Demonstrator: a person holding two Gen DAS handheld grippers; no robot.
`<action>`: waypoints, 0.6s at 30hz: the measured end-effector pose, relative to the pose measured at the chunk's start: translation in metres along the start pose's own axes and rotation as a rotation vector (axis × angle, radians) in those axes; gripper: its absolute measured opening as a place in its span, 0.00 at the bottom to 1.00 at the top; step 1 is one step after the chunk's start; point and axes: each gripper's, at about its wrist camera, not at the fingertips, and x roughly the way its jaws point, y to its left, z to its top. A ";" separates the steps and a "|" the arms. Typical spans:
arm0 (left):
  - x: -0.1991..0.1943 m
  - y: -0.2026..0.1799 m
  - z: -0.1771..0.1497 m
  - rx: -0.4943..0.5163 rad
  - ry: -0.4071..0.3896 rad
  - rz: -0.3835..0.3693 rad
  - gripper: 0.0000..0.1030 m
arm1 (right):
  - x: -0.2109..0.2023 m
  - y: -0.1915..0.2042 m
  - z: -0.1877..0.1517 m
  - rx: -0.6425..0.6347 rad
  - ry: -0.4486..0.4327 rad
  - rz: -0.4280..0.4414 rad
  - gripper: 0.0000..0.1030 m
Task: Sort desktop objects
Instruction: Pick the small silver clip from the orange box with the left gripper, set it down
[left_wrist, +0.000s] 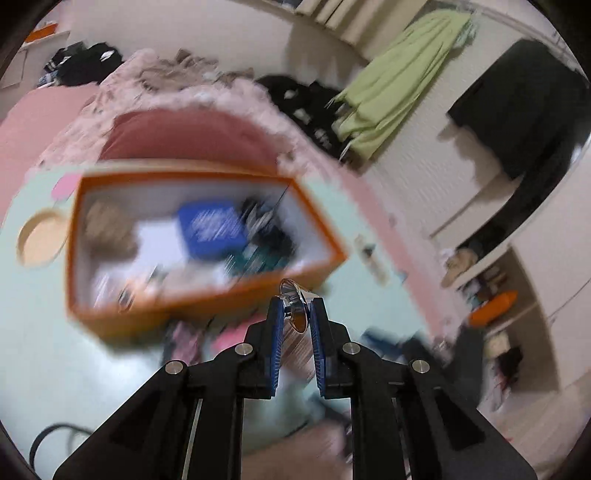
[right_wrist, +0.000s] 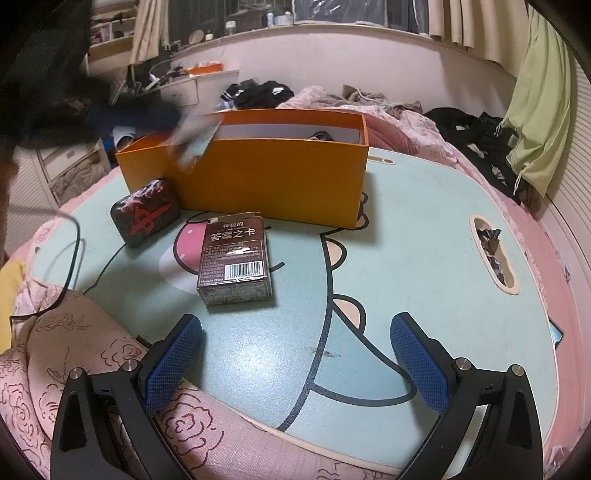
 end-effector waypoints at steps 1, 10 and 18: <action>0.002 0.007 -0.009 -0.003 0.008 0.025 0.15 | -0.001 0.000 0.000 0.000 -0.001 0.000 0.99; 0.015 0.019 -0.047 0.092 -0.041 0.179 0.25 | 0.000 0.000 0.000 0.001 -0.001 0.000 0.99; -0.042 0.021 -0.069 0.156 -0.221 0.277 0.73 | 0.000 0.001 0.000 0.001 -0.001 -0.001 0.99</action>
